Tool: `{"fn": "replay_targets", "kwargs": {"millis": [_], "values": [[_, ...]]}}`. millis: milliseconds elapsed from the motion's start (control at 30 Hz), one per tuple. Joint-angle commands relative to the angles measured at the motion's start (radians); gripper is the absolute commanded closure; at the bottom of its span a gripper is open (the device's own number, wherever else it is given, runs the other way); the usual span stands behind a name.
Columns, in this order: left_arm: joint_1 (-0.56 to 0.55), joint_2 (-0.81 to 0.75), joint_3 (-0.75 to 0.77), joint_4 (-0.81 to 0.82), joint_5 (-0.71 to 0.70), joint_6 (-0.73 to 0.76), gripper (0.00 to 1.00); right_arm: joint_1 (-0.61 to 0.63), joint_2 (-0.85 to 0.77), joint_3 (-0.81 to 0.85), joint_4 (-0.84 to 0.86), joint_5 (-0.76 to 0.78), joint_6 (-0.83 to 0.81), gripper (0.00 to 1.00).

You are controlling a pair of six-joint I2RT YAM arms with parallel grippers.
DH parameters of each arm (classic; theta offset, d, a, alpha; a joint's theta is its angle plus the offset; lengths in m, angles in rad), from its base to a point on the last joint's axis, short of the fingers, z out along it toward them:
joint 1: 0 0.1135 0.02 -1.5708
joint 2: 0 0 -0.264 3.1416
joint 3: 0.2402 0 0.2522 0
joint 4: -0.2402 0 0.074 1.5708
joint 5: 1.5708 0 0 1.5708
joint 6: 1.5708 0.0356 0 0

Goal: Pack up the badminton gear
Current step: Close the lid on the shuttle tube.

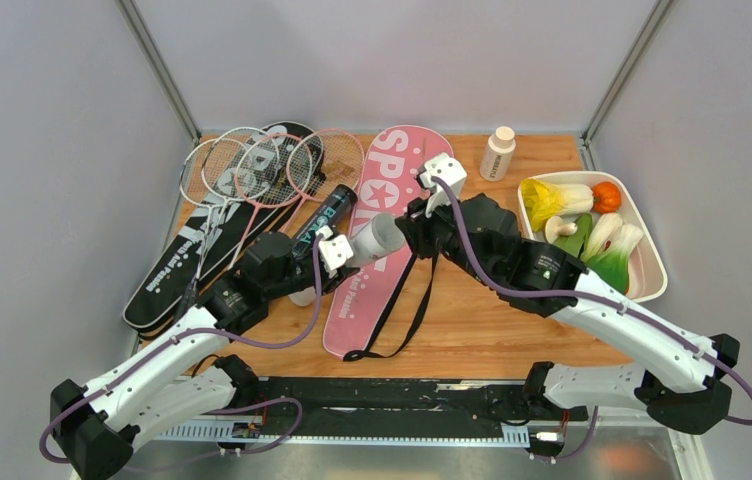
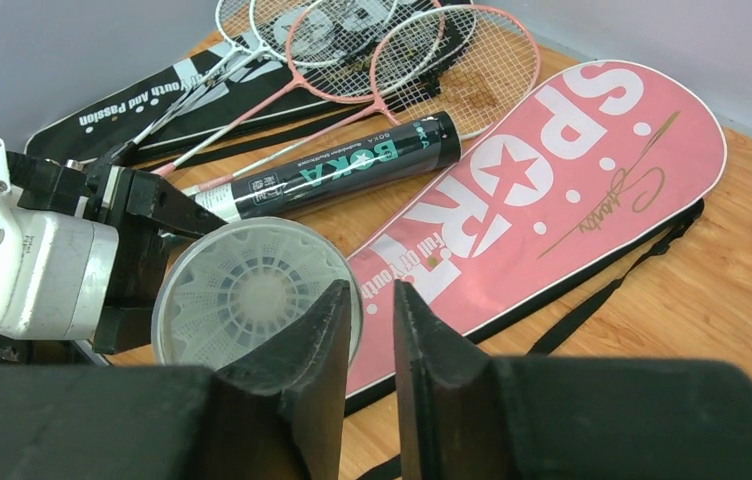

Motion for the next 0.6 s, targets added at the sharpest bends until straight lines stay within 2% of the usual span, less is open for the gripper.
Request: {"fn": "replay_targets", "kwargs": {"millis": [0,200,467,567], "values": [[-0.001,-0.006,0.051,0.067,0.05,-0.01,0.72,0.004,-0.043,-0.02,0.044,0.007,0.025,0.71],[-0.001,-0.008,0.046,0.074,0.054,-0.018,0.72,0.004,-0.063,-0.014,0.043,-0.001,0.032,0.63],[-0.001,-0.007,0.039,0.075,0.053,-0.014,0.72,0.003,-0.079,-0.016,0.046,-0.087,0.042,0.45],[-0.001,-0.01,0.04,0.073,0.055,-0.013,0.72,0.003,-0.084,-0.025,0.05,-0.107,0.044,0.41]]}}
